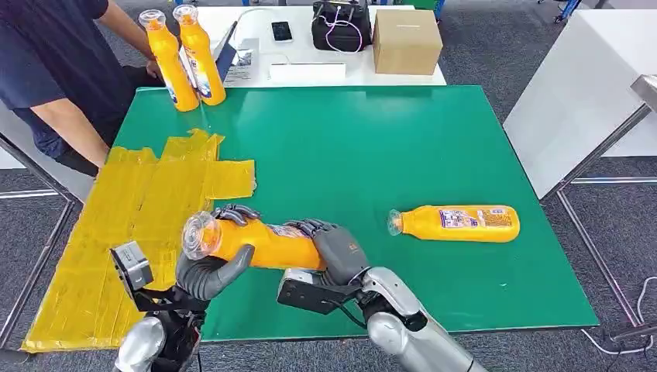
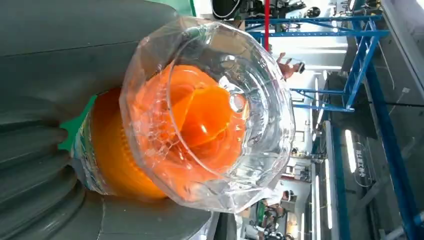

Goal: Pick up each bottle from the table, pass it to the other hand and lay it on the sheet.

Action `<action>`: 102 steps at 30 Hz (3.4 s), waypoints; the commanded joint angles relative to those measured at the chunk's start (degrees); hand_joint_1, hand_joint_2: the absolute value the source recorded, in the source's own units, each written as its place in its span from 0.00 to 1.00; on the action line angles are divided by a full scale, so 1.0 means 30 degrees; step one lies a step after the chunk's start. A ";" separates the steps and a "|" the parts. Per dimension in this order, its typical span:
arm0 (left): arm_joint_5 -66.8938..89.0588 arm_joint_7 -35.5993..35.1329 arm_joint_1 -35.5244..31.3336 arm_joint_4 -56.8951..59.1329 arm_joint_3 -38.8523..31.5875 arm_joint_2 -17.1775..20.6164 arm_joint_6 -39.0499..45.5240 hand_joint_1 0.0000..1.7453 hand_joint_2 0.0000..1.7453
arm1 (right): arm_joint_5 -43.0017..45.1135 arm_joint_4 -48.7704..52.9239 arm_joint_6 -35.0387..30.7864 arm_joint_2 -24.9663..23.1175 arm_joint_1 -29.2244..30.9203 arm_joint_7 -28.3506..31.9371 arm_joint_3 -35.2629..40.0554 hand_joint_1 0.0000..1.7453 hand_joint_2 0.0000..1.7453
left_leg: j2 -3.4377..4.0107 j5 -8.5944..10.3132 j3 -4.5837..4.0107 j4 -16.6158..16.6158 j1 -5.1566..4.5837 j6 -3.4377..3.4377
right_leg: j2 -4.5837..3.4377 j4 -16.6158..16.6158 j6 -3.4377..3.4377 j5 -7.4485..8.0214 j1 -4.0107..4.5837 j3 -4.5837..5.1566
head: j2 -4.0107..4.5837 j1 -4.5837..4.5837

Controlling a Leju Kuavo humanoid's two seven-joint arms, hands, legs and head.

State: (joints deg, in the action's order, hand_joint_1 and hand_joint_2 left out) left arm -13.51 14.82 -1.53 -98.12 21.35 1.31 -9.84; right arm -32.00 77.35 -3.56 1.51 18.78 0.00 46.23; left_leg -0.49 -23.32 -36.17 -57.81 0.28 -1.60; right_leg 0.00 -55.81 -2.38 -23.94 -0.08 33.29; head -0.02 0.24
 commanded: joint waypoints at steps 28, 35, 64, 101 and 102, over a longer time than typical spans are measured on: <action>0.0316 0.0329 0.1578 -0.1029 -0.4319 -0.0634 0.1974 1.00 1.00 | -0.2805 0.2749 -0.1158 0.2601 -0.3235 -0.1604 -0.3916 0.00 0.00 | 0.0011 -0.0046 0.0060 0.0004 0.0001 0.0013 | 0.0004 0.0017 0.0004 -0.0039 0.0003 -0.0056 | 0.0000 0.0000; 1.3546 0.1978 0.0777 -0.0743 -0.4516 -0.1002 1.0855 1.00 1.00 | -0.4443 0.4858 -0.1083 0.2967 -0.4897 -0.2133 -0.5253 0.00 0.00 | -0.0059 -0.0041 0.0041 -0.0009 0.0004 0.0017 | 0.0077 0.0003 0.0006 -0.0058 0.0005 -0.0059 | 0.0000 0.0000; 3.1313 -0.7265 -0.3359 0.8908 0.0908 0.2760 0.7826 0.00 1.00 | -0.4859 0.5062 0.1425 0.5007 -0.4993 -0.2887 -1.0339 0.00 0.00 | -0.0049 -0.0024 0.0066 0.0004 -0.0003 0.0017 | 0.0069 0.0019 0.0003 -0.0039 -0.0002 -0.0069 | 0.0000 0.0000; 1.4365 -0.0803 -0.0662 0.0914 -0.3591 0.0577 0.6133 0.00 0.00 | -0.7991 -0.7384 0.2659 0.6004 0.1440 -0.2665 -0.9526 0.00 1.00 | 0.0070 -0.0025 0.0041 -0.0011 -0.0008 0.0005 | -0.0056 0.0010 -0.0007 0.0000 0.0000 -0.0038 | 0.0000 0.0007; 1.4365 -0.0803 -0.0662 0.0914 -0.3591 0.0577 0.6133 0.00 0.00 | -0.7991 -0.7384 0.2659 0.6004 0.1440 -0.2665 -0.9526 0.00 1.00 | 0.0041 -0.0009 0.0005 -0.0009 -0.0006 -0.0002 | -0.0029 0.0011 -0.0010 0.0008 0.0000 -0.0007 | 0.0000 0.0007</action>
State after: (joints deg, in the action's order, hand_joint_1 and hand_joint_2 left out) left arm 29.83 12.39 -4.57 -92.52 12.76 4.57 8.90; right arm -56.06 65.37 4.42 20.13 17.24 -8.44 15.93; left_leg -0.52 -23.28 -36.32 -57.83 0.26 -1.64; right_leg 0.04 -55.81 -2.42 -23.90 -0.09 33.42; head -0.02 0.26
